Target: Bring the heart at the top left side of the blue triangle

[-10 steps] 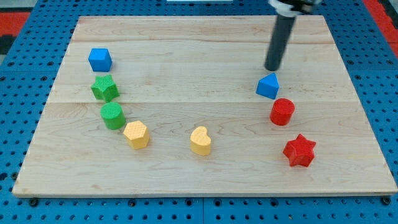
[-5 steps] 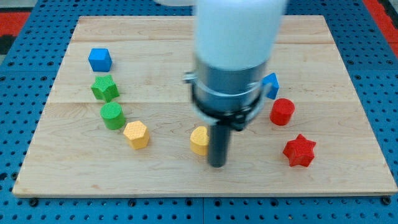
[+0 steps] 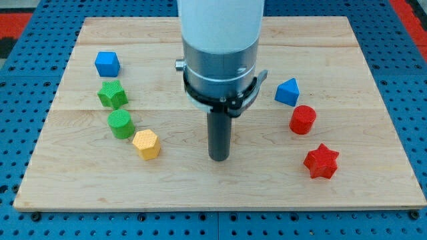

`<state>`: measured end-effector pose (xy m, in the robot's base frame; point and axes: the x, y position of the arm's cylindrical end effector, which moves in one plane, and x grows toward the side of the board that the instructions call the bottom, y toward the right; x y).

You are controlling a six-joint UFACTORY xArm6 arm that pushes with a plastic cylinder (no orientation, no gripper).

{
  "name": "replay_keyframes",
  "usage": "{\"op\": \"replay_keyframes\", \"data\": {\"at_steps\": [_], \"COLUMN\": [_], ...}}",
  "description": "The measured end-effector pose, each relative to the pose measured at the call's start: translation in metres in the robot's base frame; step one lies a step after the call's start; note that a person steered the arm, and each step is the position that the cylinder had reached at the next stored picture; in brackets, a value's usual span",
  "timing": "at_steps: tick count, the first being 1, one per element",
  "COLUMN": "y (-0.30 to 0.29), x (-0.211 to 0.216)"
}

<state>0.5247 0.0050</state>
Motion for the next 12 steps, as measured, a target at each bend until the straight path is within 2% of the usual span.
{"op": "replay_keyframes", "data": {"at_steps": [3,4,5,6,7,8,11,12], "y": [-0.001,-0.04,-0.056,0.01,0.065,0.046,0.064,0.038], "x": [-0.138,-0.135,-0.167,-0.177,-0.143,-0.147,-0.187,-0.197]}}
